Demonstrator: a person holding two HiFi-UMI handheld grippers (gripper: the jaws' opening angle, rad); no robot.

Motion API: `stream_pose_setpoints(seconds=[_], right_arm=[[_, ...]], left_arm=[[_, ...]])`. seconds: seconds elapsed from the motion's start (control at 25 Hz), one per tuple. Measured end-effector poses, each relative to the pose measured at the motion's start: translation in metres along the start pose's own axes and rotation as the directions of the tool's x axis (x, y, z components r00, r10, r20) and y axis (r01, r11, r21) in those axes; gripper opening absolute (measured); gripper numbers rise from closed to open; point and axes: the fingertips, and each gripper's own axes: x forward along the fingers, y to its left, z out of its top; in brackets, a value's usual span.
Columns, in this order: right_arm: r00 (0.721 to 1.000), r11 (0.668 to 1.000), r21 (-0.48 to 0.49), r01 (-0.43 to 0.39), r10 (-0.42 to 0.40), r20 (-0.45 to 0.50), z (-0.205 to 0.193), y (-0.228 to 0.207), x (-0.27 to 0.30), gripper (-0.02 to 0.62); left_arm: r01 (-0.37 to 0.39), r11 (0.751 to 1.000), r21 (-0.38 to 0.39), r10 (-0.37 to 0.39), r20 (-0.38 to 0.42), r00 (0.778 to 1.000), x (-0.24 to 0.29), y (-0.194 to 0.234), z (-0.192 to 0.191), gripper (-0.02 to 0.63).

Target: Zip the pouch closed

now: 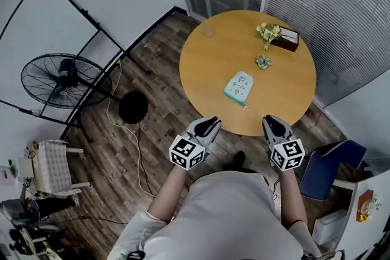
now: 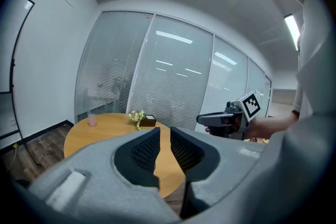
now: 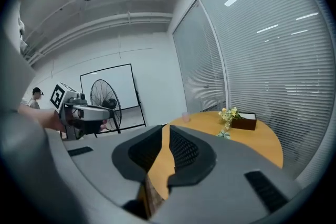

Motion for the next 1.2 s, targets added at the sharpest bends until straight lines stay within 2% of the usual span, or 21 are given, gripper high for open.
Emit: stream_pose_setpoints(seconds=[0.48, 0.88, 1.2], right_arm=[[0.990, 0.993, -0.008, -0.122, 0.121, -0.066, -0.009, -0.059, 0.042, 0.043], [0.989, 0.992, 0.042, -0.117, 0.120, -0.091, -0.025, -0.081, 0.051, 0.043], [0.993, 0.993, 0.099, -0.058, 0.068, -0.100, -0.029, -0.089, 0.071, 0.043]], left_arm=[[-0.115, 0.991, -0.063, 0.114, -0.016, 0.993, 0.066, 0.022, -0.005, 0.069], [-0.105, 0.992, -0.068, 0.102, -0.050, 0.994, 0.097, 0.028, -0.012, 0.069], [-0.028, 0.998, -0.062, 0.023, -0.072, 0.997, 0.116, 0.053, -0.011, 0.069]])
